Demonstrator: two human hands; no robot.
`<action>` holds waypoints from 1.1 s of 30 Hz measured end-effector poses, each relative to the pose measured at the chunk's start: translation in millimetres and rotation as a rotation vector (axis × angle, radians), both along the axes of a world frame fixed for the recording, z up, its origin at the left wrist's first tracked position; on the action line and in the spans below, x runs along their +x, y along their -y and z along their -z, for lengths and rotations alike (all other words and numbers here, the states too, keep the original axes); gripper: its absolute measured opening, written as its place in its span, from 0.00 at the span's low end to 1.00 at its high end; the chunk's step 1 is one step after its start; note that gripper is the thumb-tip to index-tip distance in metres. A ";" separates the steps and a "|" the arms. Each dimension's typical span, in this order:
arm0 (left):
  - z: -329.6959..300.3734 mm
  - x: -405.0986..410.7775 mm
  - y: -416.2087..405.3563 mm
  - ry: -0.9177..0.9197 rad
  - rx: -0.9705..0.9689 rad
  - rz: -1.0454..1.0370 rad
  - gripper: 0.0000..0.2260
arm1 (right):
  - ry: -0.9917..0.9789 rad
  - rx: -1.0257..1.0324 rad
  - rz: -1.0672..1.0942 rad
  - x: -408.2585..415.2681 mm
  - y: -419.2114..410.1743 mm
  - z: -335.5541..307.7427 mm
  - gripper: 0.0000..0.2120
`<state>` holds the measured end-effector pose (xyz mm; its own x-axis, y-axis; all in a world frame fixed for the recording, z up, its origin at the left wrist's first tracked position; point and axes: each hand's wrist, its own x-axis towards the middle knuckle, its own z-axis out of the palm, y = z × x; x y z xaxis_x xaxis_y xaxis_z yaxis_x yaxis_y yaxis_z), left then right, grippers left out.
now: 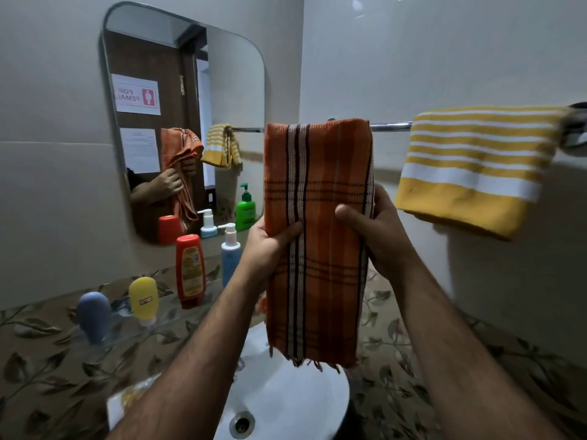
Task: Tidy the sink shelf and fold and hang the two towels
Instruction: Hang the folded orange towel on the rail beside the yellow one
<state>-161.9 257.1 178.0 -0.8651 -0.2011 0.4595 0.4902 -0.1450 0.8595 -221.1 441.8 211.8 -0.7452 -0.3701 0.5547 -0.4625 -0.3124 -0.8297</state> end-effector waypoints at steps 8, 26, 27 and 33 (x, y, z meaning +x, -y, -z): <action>-3.4 -44.9 -4.6 -0.088 0.052 0.003 0.15 | -0.053 0.012 0.163 -20.1 -0.8 17.7 0.22; -135.4 -173.2 42.5 -0.392 -0.040 0.128 0.10 | -0.608 0.054 0.887 -99.3 53.8 -106.9 0.18; -145.8 -182.6 41.9 -0.414 -0.047 0.115 0.09 | -0.641 0.068 0.951 -104.2 55.4 -115.5 0.19; -192.3 -240.8 25.4 -0.464 -0.245 -0.156 0.11 | -0.710 0.358 1.369 -132.8 56.4 -164.4 0.24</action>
